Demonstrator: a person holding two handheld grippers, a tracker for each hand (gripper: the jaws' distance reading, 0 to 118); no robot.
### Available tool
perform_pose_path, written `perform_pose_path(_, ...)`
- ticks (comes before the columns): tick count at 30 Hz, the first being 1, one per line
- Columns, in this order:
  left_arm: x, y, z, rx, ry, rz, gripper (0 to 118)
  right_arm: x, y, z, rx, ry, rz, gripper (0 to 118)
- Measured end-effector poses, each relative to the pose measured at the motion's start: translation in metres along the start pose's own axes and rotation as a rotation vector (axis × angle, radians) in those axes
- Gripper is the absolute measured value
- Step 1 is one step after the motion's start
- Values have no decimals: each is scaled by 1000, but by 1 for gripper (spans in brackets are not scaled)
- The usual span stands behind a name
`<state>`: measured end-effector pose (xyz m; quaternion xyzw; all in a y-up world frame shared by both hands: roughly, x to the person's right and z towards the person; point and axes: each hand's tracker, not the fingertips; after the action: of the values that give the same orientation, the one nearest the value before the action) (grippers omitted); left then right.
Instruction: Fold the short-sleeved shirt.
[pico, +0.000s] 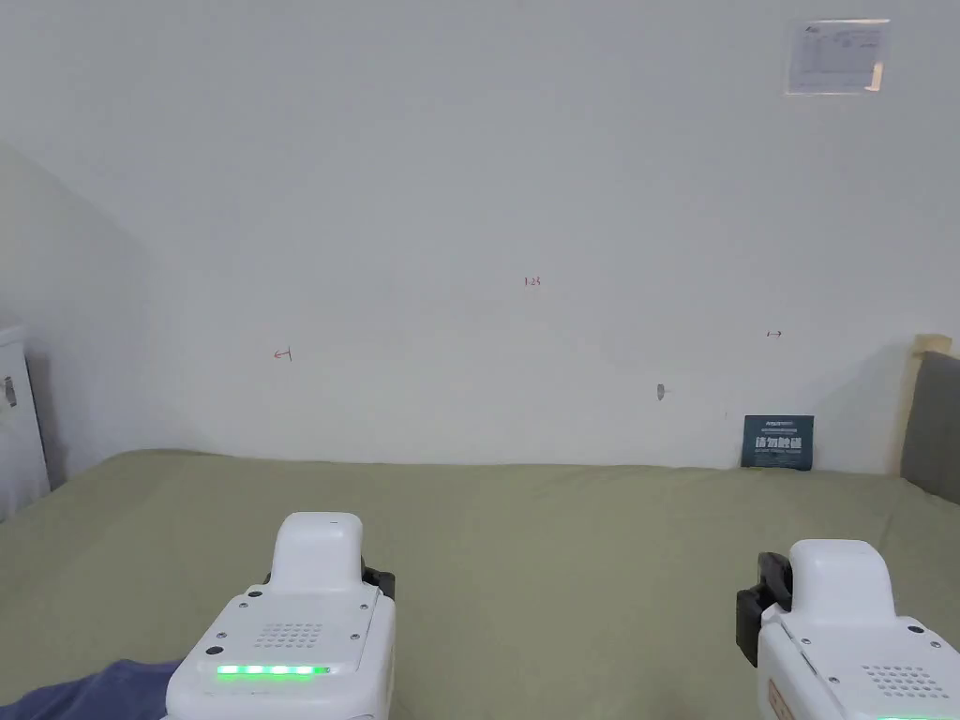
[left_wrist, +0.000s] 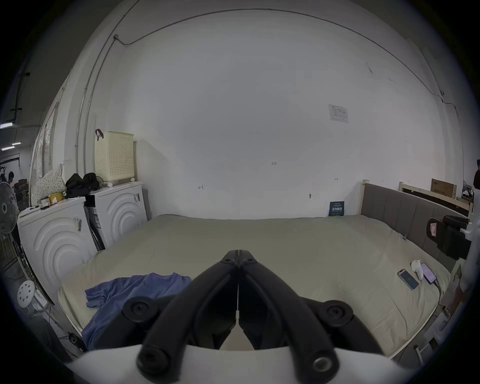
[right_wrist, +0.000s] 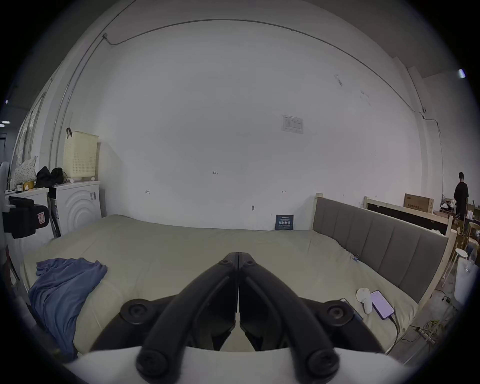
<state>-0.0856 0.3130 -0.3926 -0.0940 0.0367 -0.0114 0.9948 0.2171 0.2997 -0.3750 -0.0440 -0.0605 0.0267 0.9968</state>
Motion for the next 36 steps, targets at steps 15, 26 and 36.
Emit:
perform_pose_path(15,-141,-8,46,-42,377,59,0,-155,3,-30,3,424,10,3)
perform_pose_path(26,-234,-28,110,-82,656,76,0,-271,0,-12,-14,725,10,3)
perform_pose_path(36,-253,-35,83,-130,617,102,0,-287,-11,-23,-58,741,19,3)
